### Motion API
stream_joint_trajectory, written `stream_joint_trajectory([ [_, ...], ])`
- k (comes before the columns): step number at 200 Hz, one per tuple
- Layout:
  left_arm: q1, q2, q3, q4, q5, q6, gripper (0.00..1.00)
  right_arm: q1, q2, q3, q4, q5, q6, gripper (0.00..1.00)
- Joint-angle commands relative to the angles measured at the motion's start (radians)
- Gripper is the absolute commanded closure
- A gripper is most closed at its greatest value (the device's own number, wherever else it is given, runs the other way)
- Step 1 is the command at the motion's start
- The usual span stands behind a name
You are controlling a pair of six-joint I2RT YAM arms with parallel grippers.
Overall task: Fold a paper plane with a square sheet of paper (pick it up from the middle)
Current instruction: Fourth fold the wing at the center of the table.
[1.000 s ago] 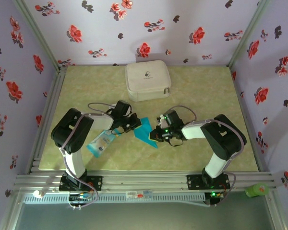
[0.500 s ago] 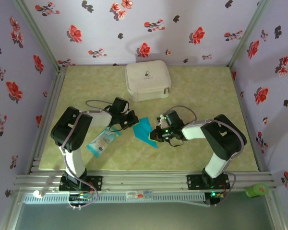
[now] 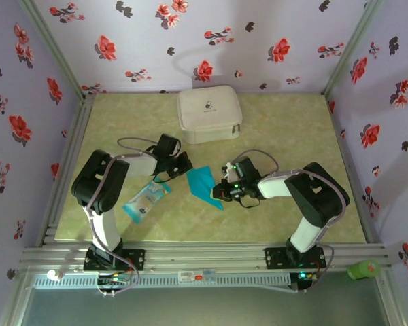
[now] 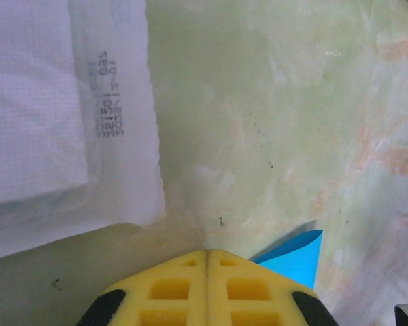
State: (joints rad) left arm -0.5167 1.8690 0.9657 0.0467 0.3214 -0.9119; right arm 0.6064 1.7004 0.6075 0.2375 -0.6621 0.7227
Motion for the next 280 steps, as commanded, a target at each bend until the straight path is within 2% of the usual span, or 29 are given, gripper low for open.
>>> stream_joint_trajectory([
  [1,0.032,-0.033,-0.01,-0.033,-0.124,0.025,0.99,-0.007,0.028,-0.057,-0.206,0.042,-0.029,1.0],
  [74,-0.001,-0.188,-0.033,-0.023,-0.075,0.035,0.95,-0.008,0.034,-0.047,-0.192,0.048,-0.017,1.0],
  [94,-0.034,-0.191,-0.041,-0.013,-0.019,0.029,0.95,-0.008,0.036,-0.043,-0.189,0.047,-0.013,1.0],
  [137,-0.136,-0.133,-0.088,0.129,0.076,-0.033,0.94,-0.008,0.036,-0.041,-0.168,0.05,0.006,1.0],
  [183,-0.182,-0.048,-0.124,0.196,0.08,-0.067,0.94,-0.008,0.03,-0.036,-0.164,0.053,0.016,1.0],
  [247,-0.175,0.001,-0.181,0.171,0.017,-0.042,0.95,-0.004,-0.043,0.004,-0.064,-0.004,0.113,1.0],
  [280,-0.169,-0.008,-0.199,0.173,0.01,-0.038,0.95,0.026,-0.06,0.081,-0.105,0.011,0.101,1.0],
])
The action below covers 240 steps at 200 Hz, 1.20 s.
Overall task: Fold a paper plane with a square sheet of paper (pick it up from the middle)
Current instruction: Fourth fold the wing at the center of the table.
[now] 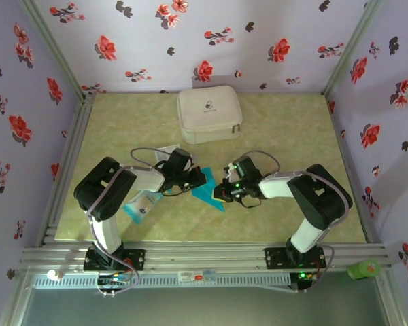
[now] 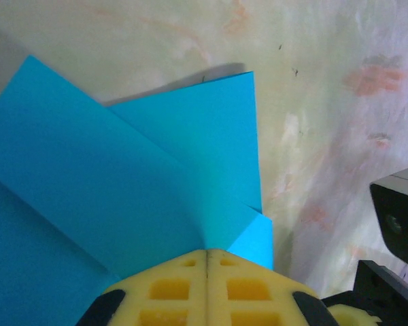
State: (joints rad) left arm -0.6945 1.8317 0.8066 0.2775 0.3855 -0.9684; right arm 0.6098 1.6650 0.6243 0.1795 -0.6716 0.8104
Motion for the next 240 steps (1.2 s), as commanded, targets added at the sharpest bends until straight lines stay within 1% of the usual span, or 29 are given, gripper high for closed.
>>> stream_joint_trajectory([
  [1,0.01,0.028,-0.04,-0.058,-0.055,0.019,0.95,0.023,-0.023,0.067,-0.049,0.021,0.013,1.0],
  [29,0.012,0.025,-0.038,-0.061,-0.057,0.021,0.95,0.045,0.047,0.138,-0.081,0.041,0.001,1.0],
  [43,0.011,0.024,-0.035,-0.063,-0.056,0.021,0.95,0.048,0.083,0.156,-0.111,0.08,-0.008,1.0],
  [60,0.011,0.019,-0.035,-0.063,-0.056,0.023,0.95,0.047,0.114,0.147,-0.11,0.105,-0.01,1.0],
  [85,0.013,0.02,-0.035,-0.064,-0.056,0.022,0.95,0.047,0.137,0.098,-0.081,0.099,0.0,1.0],
  [103,0.016,0.02,-0.038,-0.064,-0.057,0.023,0.95,0.047,0.105,0.054,-0.067,0.103,0.012,1.0],
  [142,0.021,0.023,-0.04,-0.073,-0.06,0.021,0.95,0.047,-0.014,-0.027,-0.052,0.078,0.021,0.98],
  [172,0.026,0.027,-0.039,-0.076,-0.062,0.02,0.95,0.047,-0.066,-0.082,-0.097,0.051,-0.011,0.98],
  [190,0.026,0.028,-0.038,-0.077,-0.062,0.02,0.95,0.045,-0.102,-0.111,-0.141,0.074,-0.036,0.97],
  [223,0.025,0.027,-0.032,-0.08,-0.061,0.02,0.95,0.027,-0.192,-0.075,-0.219,0.093,-0.069,0.97],
  [240,0.026,0.027,-0.029,-0.086,-0.06,0.024,0.95,0.03,-0.215,-0.037,-0.224,0.058,-0.073,0.96],
])
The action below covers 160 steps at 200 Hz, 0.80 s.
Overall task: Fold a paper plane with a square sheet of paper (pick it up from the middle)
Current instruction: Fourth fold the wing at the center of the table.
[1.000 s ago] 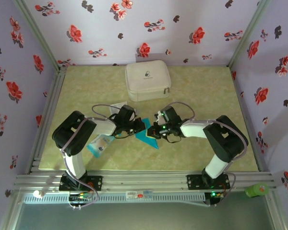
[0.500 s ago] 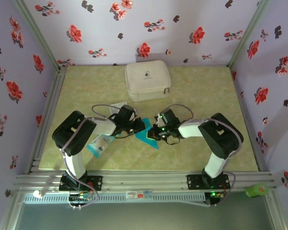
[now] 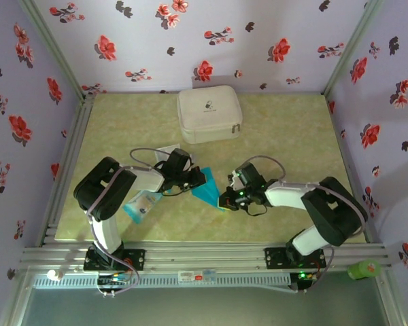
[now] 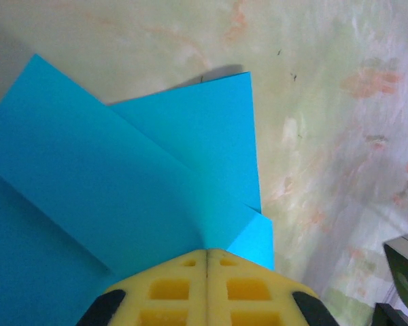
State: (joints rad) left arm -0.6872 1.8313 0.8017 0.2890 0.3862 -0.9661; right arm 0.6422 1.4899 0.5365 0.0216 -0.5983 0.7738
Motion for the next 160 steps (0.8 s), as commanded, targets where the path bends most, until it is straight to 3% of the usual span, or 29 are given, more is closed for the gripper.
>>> stream_joint_trajectory([
  [1,0.018,0.028,-0.024,-0.097,-0.061,0.022,0.95,-0.003,-0.04,0.052,-0.067,-0.018,-0.037,0.96],
  [38,0.018,0.028,-0.027,-0.093,-0.061,0.019,0.95,0.017,0.011,0.08,-0.085,-0.062,-0.066,0.97],
  [80,0.018,0.028,-0.03,-0.093,-0.06,0.02,0.95,-0.002,0.06,0.019,-0.061,-0.002,-0.065,0.98],
  [160,0.021,0.033,-0.024,-0.095,-0.056,0.026,0.95,-0.021,-0.073,-0.086,0.035,-0.031,0.015,0.97],
])
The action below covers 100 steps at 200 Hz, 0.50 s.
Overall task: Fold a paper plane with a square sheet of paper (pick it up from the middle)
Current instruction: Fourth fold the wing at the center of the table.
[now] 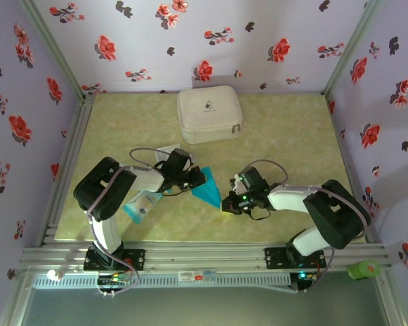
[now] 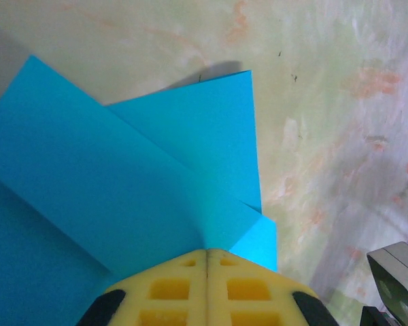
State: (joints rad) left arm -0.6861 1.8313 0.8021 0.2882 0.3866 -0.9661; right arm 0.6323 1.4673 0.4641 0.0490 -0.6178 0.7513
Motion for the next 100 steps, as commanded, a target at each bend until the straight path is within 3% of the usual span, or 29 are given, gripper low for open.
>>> stream_joint_trajectory([
  [1,0.02,0.033,-0.024,-0.094,-0.057,0.025,0.95,-0.011,-0.053,-0.012,0.009,-0.013,0.039,0.97],
  [28,0.02,0.031,-0.026,-0.095,-0.057,0.025,0.95,-0.011,-0.086,0.022,0.012,-0.005,0.04,0.97],
  [100,0.021,0.028,-0.035,-0.083,-0.054,0.019,0.95,-0.018,0.106,-0.001,0.088,0.007,0.058,0.98],
])
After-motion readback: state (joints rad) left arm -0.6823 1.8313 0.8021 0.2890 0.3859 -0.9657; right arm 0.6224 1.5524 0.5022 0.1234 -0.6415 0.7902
